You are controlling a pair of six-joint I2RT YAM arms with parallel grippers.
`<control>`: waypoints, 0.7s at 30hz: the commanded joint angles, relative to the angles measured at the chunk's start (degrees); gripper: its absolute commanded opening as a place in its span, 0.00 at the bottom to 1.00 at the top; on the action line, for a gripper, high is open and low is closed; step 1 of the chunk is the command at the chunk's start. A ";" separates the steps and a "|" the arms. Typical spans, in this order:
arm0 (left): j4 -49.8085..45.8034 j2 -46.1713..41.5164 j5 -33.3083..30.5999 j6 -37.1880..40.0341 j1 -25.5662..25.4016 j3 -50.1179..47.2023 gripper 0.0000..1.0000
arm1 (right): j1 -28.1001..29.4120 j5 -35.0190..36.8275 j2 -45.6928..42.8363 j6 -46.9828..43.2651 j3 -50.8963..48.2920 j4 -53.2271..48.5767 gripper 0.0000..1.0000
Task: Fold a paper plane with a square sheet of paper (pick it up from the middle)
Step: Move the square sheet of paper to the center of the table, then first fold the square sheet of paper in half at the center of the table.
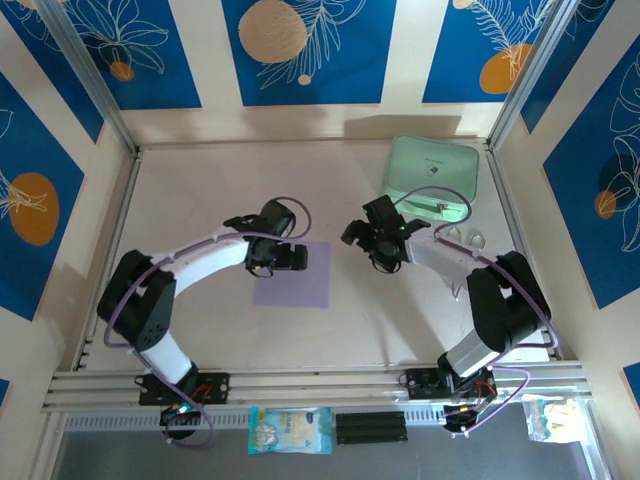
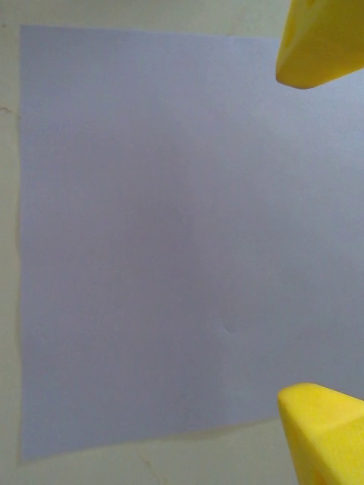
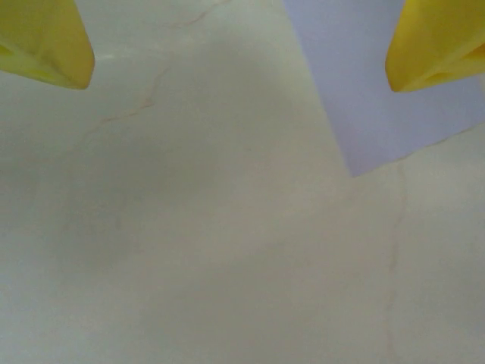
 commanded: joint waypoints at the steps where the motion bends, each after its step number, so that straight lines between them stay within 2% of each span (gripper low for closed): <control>1: -5.79 4.82 -3.65 0.38 -2.27 4.88 1.00 | -1.80 -1.63 -2.96 -2.15 -1.58 1.65 0.99; 10: -11.64 14.97 -6.63 -1.06 -5.87 13.64 0.97 | -3.31 -3.29 -2.73 -4.50 -1.91 2.62 0.99; 21: -10.67 18.14 -5.69 -4.42 -6.28 12.38 0.95 | -5.21 -6.84 -0.88 -3.75 -2.15 3.69 1.00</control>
